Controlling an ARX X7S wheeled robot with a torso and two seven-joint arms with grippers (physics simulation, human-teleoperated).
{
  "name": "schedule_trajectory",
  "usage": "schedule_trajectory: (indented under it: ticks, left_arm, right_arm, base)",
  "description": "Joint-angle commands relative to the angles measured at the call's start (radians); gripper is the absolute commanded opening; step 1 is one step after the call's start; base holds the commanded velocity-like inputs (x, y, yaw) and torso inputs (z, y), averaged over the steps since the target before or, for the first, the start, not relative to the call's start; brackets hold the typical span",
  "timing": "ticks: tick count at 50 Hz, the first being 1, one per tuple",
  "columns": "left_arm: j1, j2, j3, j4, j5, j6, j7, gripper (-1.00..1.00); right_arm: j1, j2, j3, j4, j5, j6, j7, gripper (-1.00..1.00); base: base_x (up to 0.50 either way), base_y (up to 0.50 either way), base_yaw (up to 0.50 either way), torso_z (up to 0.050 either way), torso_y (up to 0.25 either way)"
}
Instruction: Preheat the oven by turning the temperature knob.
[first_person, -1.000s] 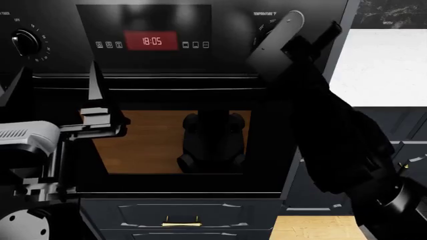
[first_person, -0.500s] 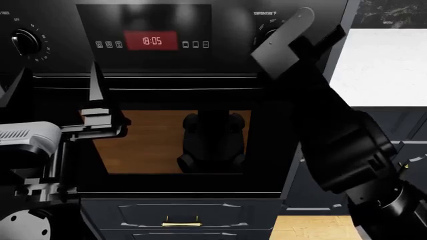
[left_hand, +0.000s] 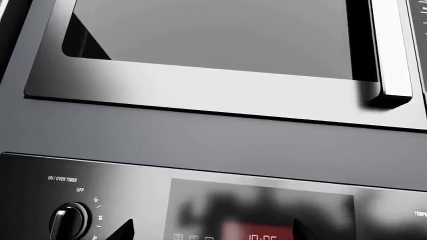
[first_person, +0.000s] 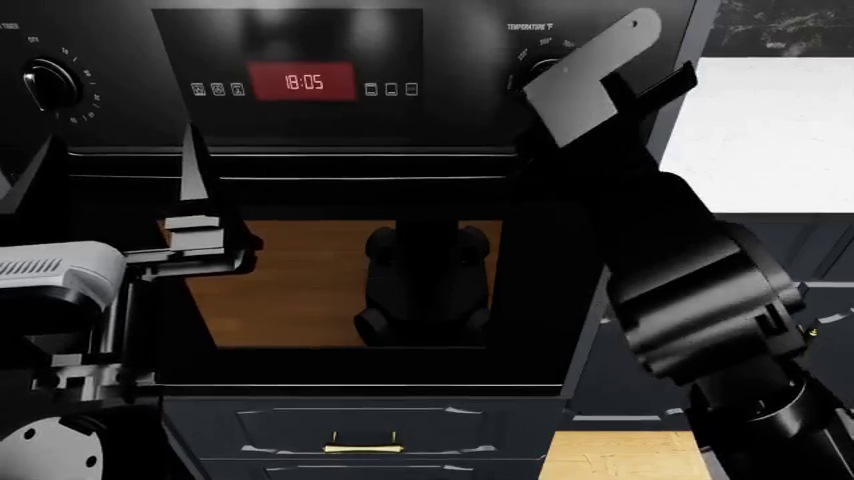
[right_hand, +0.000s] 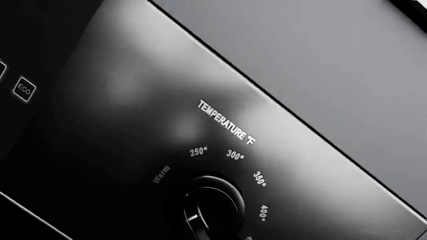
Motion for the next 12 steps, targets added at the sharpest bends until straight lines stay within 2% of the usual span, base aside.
schedule_trajectory:
  ticks: [1, 12]
  left_arm:
    - [0.000, -0.003, 0.002, 0.000, -0.003, 0.001, -0.002, 1.00]
    - [0.001, -0.006, 0.001, 0.002, -0.007, 0.000, -0.006, 1.00]
  right_arm:
    - [0.005, -0.030, 0.070, -0.029, 0.012, -0.007, 0.023, -1.00]
    - [-0.012, -0.050, 0.118, -0.029, 0.042, -0.015, 0.038, -1.00]
  base:
    - [-0.01, 0.00, 0.00, 0.000, 0.000]
    - [0.00, 0.00, 0.00, 0.001, 0.003]
